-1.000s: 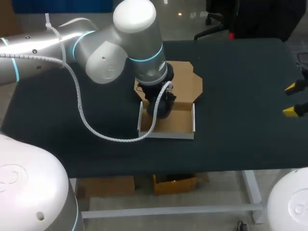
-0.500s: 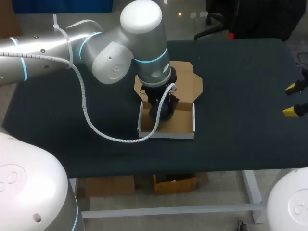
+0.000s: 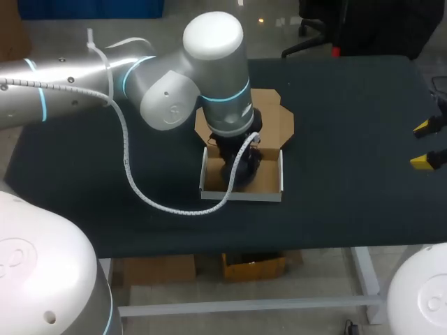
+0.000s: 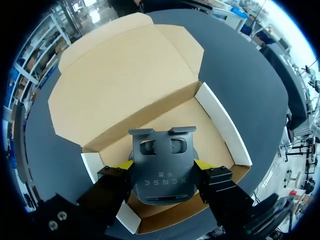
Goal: Assemble the packaging by folding the flat box into shape, placing the metal phone stand inside, and closing the box properly
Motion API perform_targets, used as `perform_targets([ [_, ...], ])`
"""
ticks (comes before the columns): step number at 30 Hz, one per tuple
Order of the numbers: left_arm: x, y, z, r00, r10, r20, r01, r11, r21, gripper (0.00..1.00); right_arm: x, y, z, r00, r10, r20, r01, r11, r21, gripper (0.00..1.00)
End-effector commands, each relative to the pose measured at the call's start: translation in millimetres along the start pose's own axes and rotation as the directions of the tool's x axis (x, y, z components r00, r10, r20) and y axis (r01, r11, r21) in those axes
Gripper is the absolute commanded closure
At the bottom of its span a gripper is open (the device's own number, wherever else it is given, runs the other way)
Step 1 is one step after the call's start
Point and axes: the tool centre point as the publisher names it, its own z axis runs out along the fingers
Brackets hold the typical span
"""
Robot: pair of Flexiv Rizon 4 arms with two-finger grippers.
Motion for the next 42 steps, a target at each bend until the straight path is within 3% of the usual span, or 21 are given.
perform_targets([
  [1,4.7,-0.4,6,1.000,0.004,0.010,-0.004,1.000,-0.001,1.00,0,0,-1,1.000,0.000,0.000,0.000,1.000,-0.001,0.00],
  [14,10.7,-14.0,13,1.000,0.012,0.007,-0.012,1.000,0.011,1.00,0,0,-1,1.000,0.000,0.000,0.000,1.000,-0.001,0.00],
  [30,1.2,-22.6,22,1.000,-0.008,0.011,0.008,1.000,-0.010,1.00,0,0,-1,1.000,0.000,0.000,0.000,1.000,-0.001,0.00],
  [31,0.2,-22.4,22,1.000,-0.009,0.011,0.010,1.000,-0.011,0.84,0,0,-1,1.000,0.000,0.000,0.000,1.000,-0.001,0.00],
  [32,-0.6,-22.3,22,1.000,-0.012,0.010,0.013,1.000,-0.014,0.60,0,0,-1,1.000,0.000,0.000,0.000,1.000,-0.001,0.00],
  [34,-2.2,-21.7,21,1.000,-0.014,0.011,0.014,1.000,-0.012,0.05,0,0,-1,1.000,0.000,0.000,0.000,1.000,-0.001,0.00],
  [35,-2.9,-21.6,20,1.000,-0.015,0.011,0.015,1.000,-0.011,0.00,0,0,-1,1.000,0.000,0.000,0.000,1.000,-0.001,0.00],
  [42,-8.8,-26.1,24,0.999,-0.036,0.027,0.036,0.999,-0.010,0.00,0,0,-1,1.000,0.000,0.000,0.000,1.000,-0.001,0.00],
])
